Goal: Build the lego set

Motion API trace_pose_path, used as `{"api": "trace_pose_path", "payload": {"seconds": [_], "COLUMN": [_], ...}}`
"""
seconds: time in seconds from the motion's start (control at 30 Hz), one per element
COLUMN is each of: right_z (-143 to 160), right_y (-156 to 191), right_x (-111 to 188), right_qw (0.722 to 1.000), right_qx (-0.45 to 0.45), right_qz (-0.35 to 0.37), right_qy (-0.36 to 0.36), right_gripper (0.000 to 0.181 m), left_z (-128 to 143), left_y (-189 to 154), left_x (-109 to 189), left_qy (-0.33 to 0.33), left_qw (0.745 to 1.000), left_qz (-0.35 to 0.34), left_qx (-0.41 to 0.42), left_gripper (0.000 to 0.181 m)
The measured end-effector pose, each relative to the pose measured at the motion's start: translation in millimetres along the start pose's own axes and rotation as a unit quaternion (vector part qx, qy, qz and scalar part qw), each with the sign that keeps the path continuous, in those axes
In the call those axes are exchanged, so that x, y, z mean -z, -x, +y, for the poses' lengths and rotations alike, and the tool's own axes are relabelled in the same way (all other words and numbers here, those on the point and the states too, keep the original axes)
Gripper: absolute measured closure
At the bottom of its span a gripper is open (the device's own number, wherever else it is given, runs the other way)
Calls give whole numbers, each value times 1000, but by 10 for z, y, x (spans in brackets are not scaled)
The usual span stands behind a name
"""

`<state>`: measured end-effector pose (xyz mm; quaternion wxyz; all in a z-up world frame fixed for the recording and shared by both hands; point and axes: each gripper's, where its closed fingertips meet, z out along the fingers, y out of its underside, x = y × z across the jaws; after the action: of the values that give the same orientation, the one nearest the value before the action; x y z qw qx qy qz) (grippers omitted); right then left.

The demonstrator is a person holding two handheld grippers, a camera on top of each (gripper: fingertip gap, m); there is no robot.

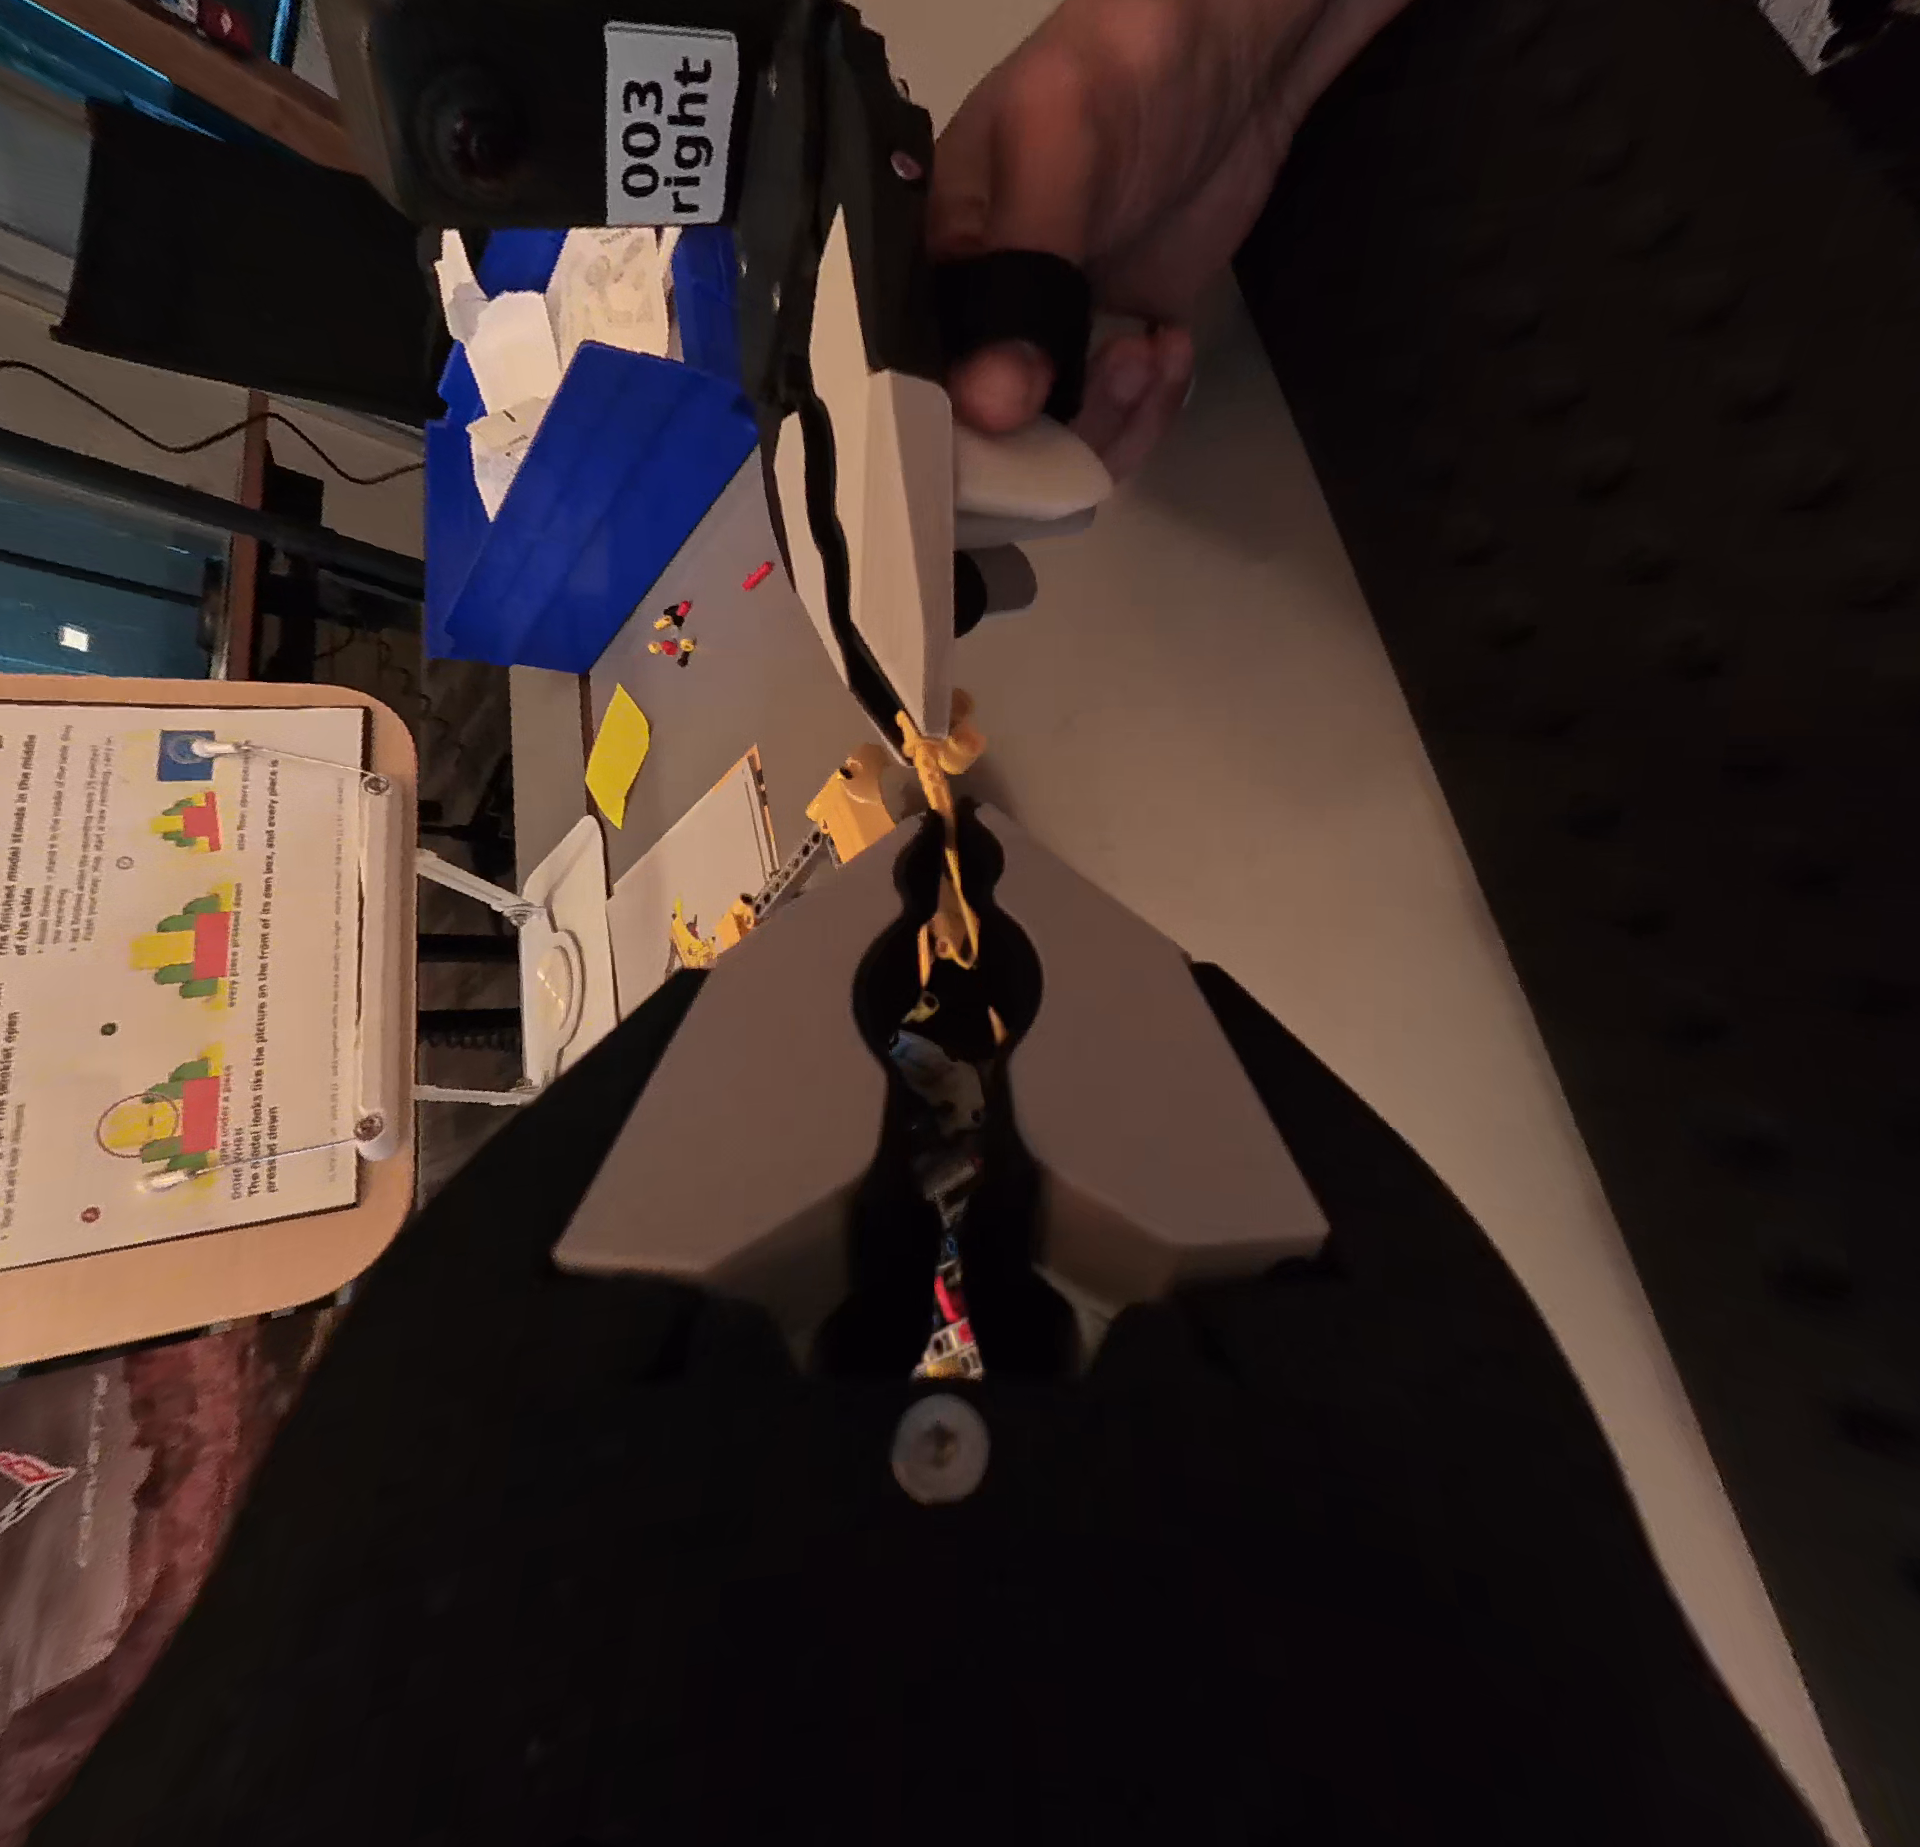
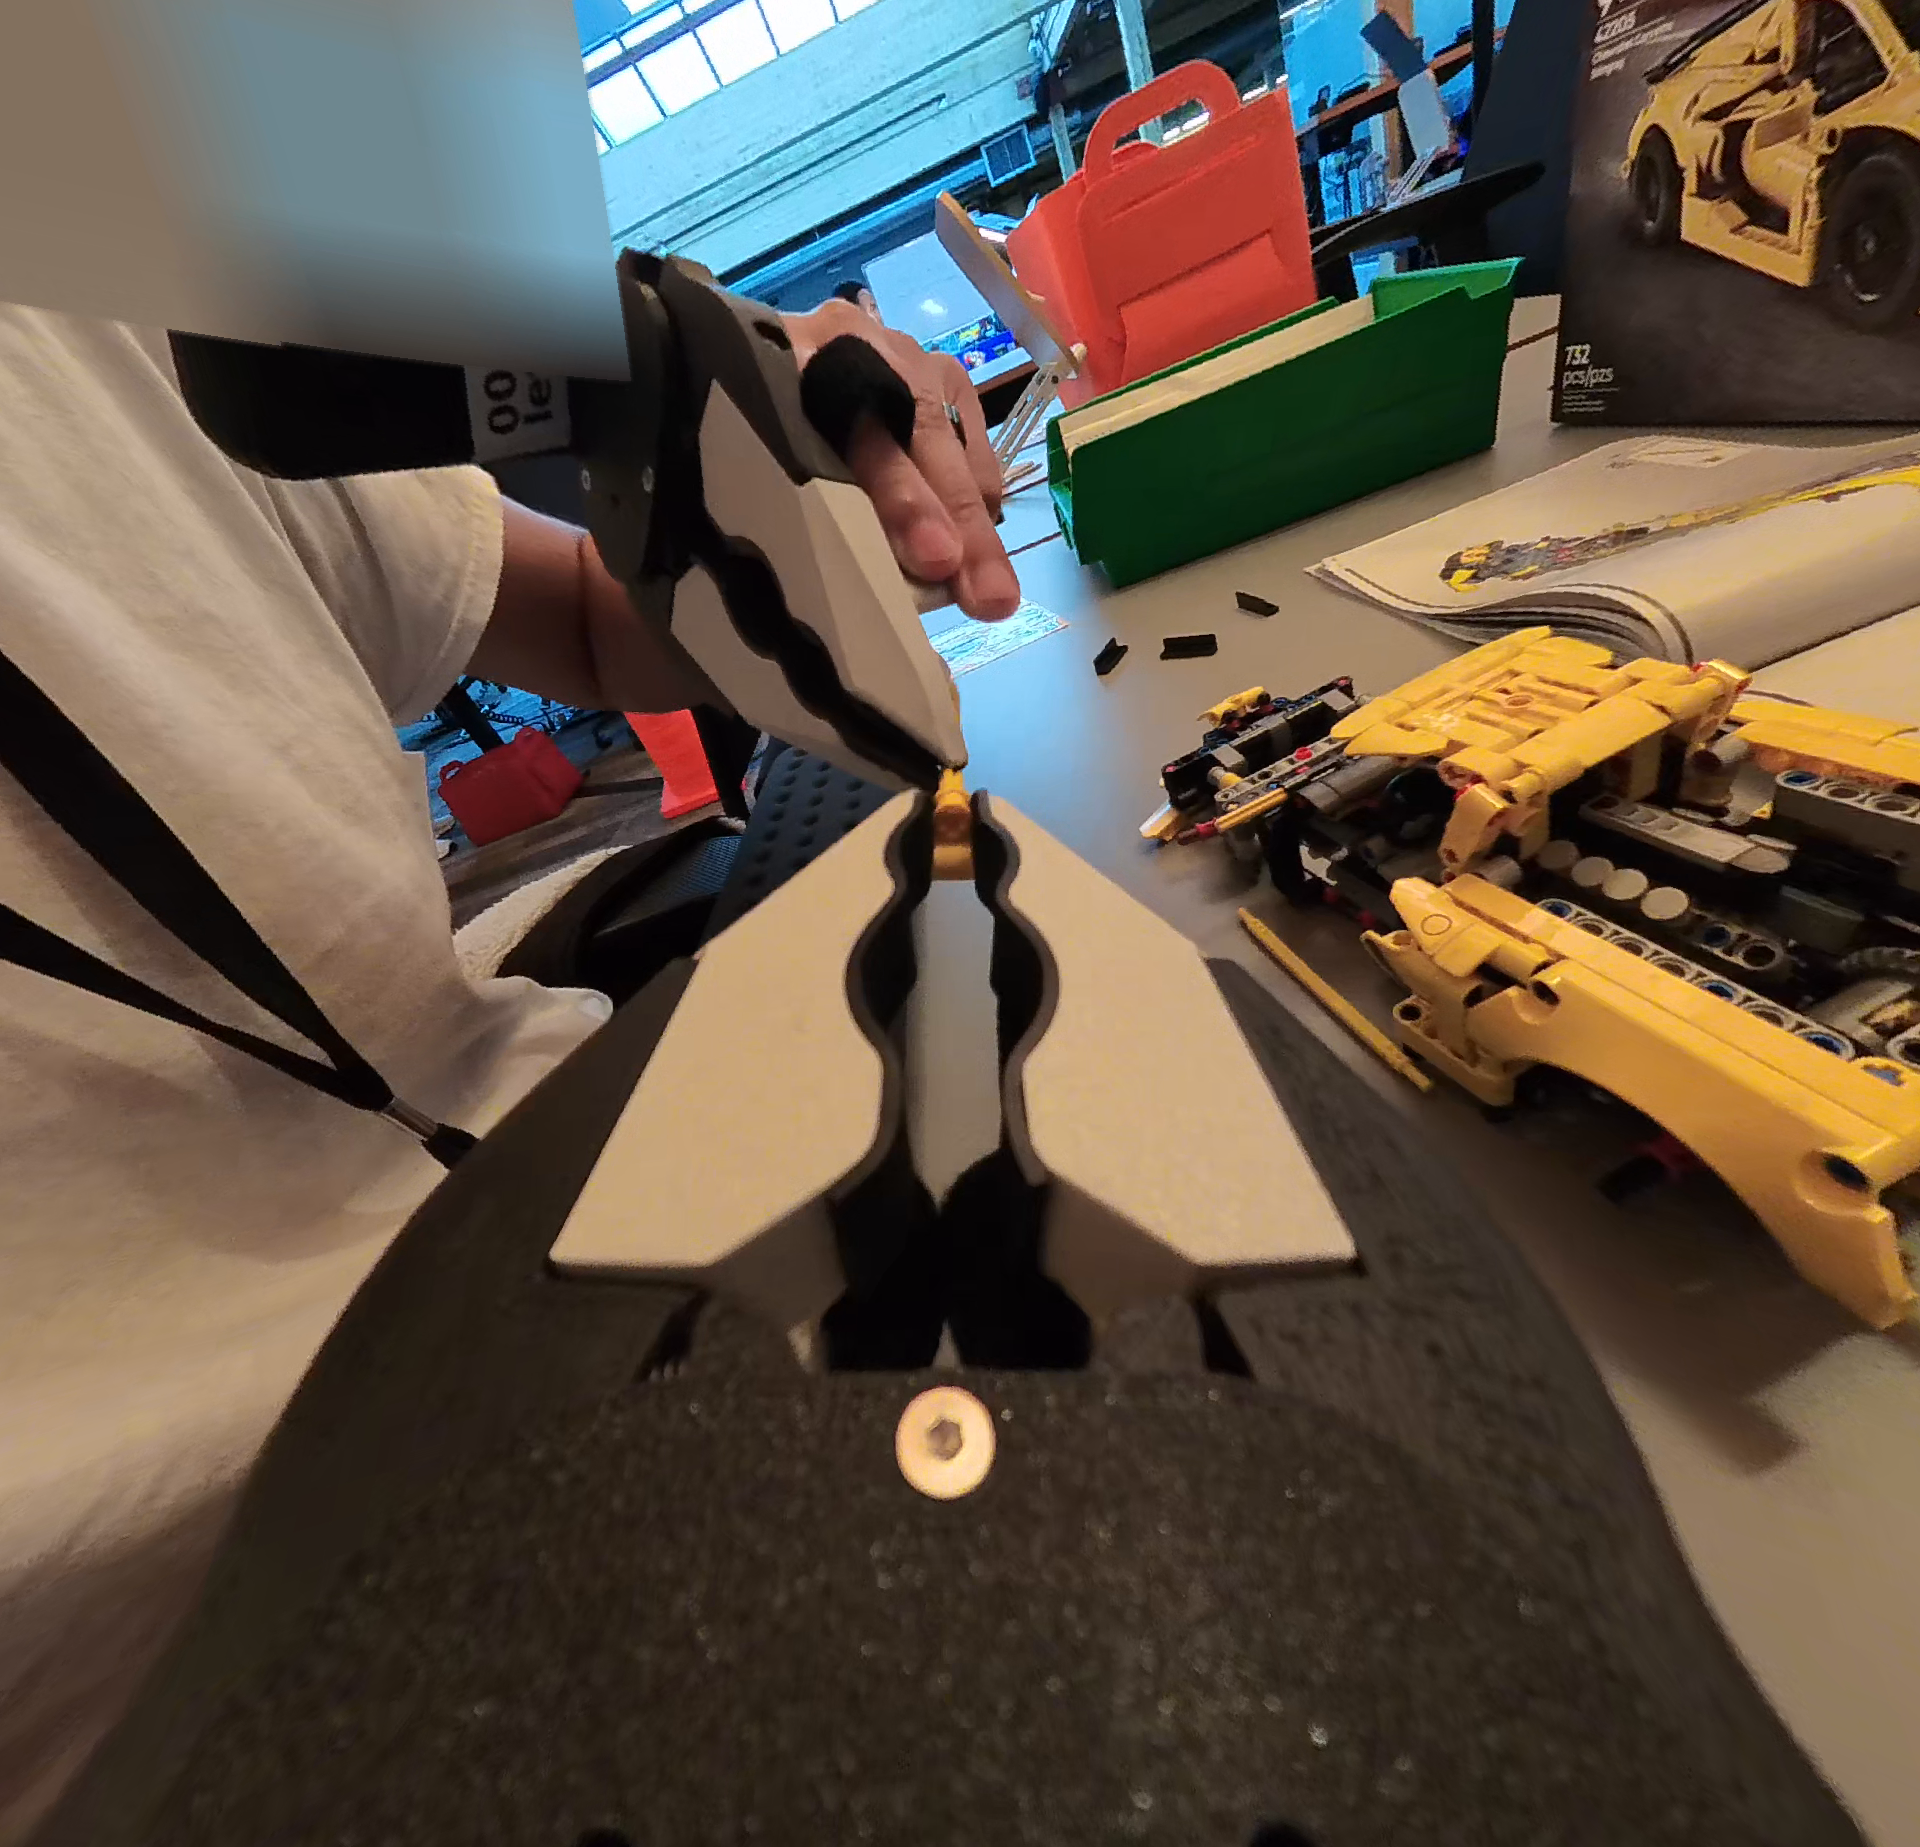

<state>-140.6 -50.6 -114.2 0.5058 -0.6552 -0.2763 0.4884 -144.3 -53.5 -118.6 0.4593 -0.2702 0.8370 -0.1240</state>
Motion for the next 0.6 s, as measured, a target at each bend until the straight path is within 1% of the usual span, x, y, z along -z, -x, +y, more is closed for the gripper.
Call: {"api": "trace_pose_path", "payload": {"seconds": [0.2, 0.3, 0.6], "right_z": [6, 28, 58], "right_y": [-24, -18, 84], "right_x": [21, 22, -12], "right_qw": [1000, 1000, 999], "right_qx": [-5, -8, -23], "right_qz": [7, 4, -33], "right_qy": [1, 8, 16], "right_gripper": [175, 175, 175], "left_z": [-32, -37, -27], "left_y": [-3, -4, -49], "left_x": [-28, -29, -20], "left_qy": [-5, -4, -8], "left_qw": [1000, 1000, 1000], "left_qz": [2, 1, 16], "left_qx": [4, -8, -14], "left_gripper": [180, 180, 180]}}
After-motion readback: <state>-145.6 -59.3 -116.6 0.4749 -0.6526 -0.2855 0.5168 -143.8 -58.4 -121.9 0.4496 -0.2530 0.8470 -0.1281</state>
